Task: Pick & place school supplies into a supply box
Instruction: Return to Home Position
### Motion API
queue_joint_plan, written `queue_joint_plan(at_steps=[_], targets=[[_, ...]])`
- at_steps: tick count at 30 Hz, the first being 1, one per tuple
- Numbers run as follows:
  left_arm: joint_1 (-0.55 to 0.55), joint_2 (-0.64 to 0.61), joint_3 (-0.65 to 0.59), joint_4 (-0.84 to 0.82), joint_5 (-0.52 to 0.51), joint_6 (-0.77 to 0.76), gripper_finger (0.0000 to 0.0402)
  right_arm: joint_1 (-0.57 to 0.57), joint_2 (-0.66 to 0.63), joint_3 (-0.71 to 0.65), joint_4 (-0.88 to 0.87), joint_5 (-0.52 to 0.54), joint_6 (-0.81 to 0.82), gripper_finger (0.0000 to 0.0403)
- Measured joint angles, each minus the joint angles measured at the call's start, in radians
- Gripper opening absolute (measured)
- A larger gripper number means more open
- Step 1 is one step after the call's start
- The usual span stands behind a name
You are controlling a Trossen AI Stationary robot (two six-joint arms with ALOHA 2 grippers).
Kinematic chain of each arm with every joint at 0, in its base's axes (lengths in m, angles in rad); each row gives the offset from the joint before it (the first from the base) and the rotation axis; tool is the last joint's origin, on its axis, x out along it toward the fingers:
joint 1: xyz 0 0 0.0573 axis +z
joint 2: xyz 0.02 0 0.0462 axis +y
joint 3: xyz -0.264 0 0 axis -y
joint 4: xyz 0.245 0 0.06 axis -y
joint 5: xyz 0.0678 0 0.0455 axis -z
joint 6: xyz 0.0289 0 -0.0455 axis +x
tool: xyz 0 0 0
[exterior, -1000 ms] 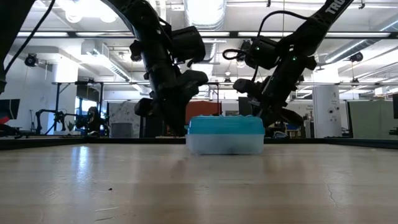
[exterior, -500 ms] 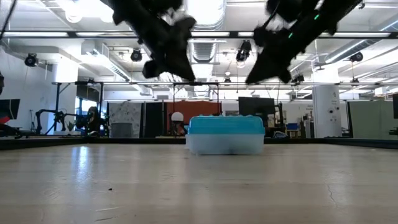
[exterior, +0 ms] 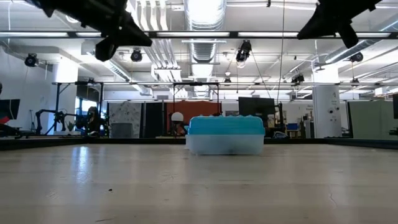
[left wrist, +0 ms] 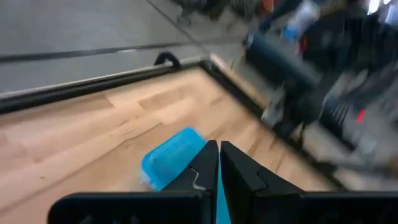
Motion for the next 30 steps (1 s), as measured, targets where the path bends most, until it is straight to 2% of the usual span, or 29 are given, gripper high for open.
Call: queue_joint_plan(at_steps=[2,4,6,10,14,18,23,27,30], targets=[[-0.008,-0.04,-0.052,0.063,-0.009,-0.043,0.0002,0.034,-0.019,-0.023,0.03,-0.036,-0.103,0.0011],[-0.015,-0.081,-0.109,0.11,0.006,-0.006,0.0002,0.057,-0.02,-0.049,0.053,-0.134,-0.197,0.0011],[-0.017,-0.129,-0.164,0.146,0.026,0.011,0.0002,0.063,-0.02,-0.074,0.088,-0.176,-0.17,0.0011],[-0.018,-0.232,-0.266,0.187,0.063,-0.029,0.0002,0.062,-0.057,-0.141,0.164,-0.169,-0.147,0.0011],[-0.018,-0.333,-0.345,0.231,0.154,-0.033,0.0002,0.062,-0.118,-0.226,0.208,-0.195,-0.126,0.0011],[-0.018,-0.414,-0.392,0.222,0.228,-0.051,0.0002,0.063,-0.207,-0.273,0.209,-0.216,-0.136,0.0011],[-0.019,-0.51,-0.421,0.206,0.235,-0.062,0.0002,0.062,-0.332,-0.274,0.172,-0.234,-0.22,0.0011],[-0.019,-0.605,-0.421,0.134,0.236,-0.039,0.0002,0.062,-0.466,-0.276,0.065,-0.24,-0.224,0.0011],[-0.019,-0.676,-0.421,0.061,0.233,-0.038,0.0002,0.062,-0.561,-0.305,0.05,-0.257,-0.211,0.0011]])
